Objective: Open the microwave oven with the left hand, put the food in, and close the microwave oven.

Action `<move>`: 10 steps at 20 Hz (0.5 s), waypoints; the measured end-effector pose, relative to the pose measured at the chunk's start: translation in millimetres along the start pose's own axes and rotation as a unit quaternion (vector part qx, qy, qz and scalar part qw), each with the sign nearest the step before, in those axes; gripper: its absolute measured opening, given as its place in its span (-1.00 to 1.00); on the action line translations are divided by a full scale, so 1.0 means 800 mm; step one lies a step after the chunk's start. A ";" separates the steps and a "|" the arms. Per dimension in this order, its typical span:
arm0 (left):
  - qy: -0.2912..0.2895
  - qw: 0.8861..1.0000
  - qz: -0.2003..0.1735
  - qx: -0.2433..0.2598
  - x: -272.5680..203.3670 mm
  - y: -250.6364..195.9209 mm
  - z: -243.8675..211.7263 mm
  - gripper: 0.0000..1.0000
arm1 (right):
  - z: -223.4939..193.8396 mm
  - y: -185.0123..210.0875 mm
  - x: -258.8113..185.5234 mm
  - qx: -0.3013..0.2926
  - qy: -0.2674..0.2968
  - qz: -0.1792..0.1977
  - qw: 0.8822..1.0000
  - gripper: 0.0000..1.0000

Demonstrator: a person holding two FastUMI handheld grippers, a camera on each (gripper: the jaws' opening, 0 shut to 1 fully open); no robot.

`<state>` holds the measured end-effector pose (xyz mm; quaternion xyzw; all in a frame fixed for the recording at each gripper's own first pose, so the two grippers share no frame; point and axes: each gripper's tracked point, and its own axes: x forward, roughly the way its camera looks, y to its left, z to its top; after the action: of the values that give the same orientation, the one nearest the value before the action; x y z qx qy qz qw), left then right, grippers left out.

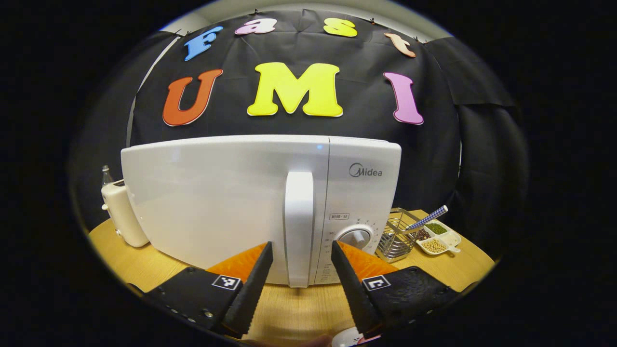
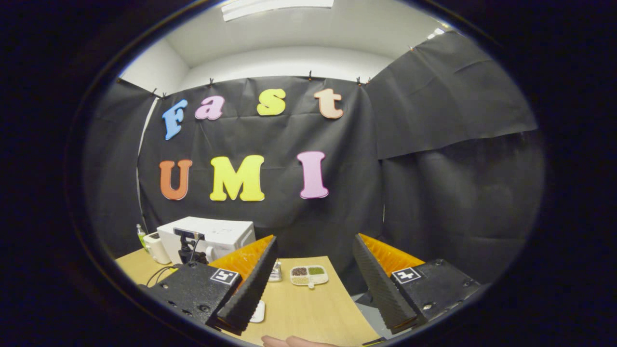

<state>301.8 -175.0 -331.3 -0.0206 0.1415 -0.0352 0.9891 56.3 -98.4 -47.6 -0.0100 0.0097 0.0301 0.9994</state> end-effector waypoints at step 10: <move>-0.018 1.000 -0.003 0.005 0.007 0.002 0.003 -0.60 | -0.037 -0.009 0.014 0.012 0.033 -0.003 0.999 0.82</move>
<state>307.9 -173.9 -330.5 -0.0171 0.1229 -0.0381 0.9915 67.2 -105.5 -77.1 0.0012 0.0428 0.0270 0.9987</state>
